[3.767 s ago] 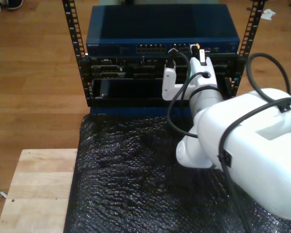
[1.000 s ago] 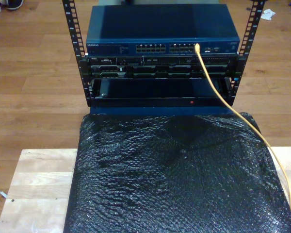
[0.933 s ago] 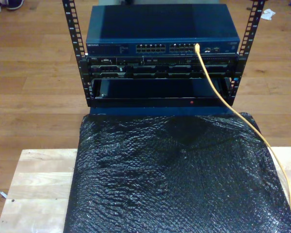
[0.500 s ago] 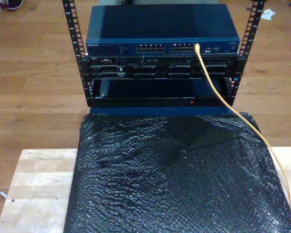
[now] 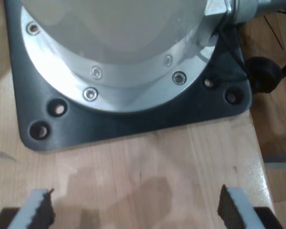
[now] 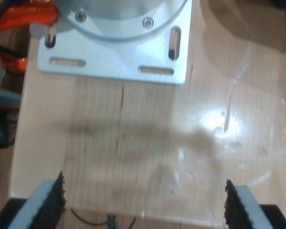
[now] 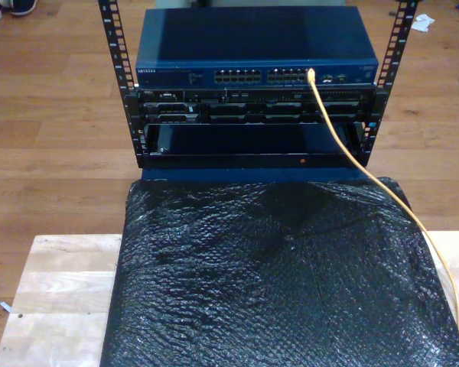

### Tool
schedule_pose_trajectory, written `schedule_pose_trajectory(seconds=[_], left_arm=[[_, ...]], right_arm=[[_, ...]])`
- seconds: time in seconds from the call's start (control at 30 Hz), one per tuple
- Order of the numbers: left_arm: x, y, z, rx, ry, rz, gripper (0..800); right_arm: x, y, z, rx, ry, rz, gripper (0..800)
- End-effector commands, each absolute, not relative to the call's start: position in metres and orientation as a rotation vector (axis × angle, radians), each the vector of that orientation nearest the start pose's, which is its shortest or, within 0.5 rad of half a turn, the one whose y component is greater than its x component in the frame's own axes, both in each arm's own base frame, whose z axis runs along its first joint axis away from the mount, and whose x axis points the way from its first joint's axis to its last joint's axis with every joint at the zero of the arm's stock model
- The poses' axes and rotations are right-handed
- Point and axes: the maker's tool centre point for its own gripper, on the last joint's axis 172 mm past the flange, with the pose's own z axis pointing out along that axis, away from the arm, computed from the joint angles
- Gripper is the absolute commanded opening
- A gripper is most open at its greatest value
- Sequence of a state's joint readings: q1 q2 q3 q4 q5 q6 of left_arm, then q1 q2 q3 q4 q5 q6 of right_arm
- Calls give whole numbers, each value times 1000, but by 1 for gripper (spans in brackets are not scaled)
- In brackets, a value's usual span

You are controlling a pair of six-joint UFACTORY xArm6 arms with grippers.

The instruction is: Grab the cable and plug it in

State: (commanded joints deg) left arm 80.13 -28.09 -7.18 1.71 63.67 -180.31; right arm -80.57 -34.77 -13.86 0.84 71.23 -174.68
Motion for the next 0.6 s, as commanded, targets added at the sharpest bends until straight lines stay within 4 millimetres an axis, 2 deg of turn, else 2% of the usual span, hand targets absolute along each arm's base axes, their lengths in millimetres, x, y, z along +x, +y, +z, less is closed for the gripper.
schedule_pose_trajectory(seconds=[0.17,0.3,0.43,0.6], left_arm=[[14,113,36,-2232,2687,-537,800],[14,113,36,-2232,2687,-537,800],[14,113,36,-2232,2687,-537,800],[14,113,36,-2230,2689,-537,800]], right_arm=[[29,-154,68,2329,2472,395,794],[29,-153,64,2322,2474,387,794],[27,-145,52,2316,2483,386,797],[27,-153,33,2284,2442,299,797]])
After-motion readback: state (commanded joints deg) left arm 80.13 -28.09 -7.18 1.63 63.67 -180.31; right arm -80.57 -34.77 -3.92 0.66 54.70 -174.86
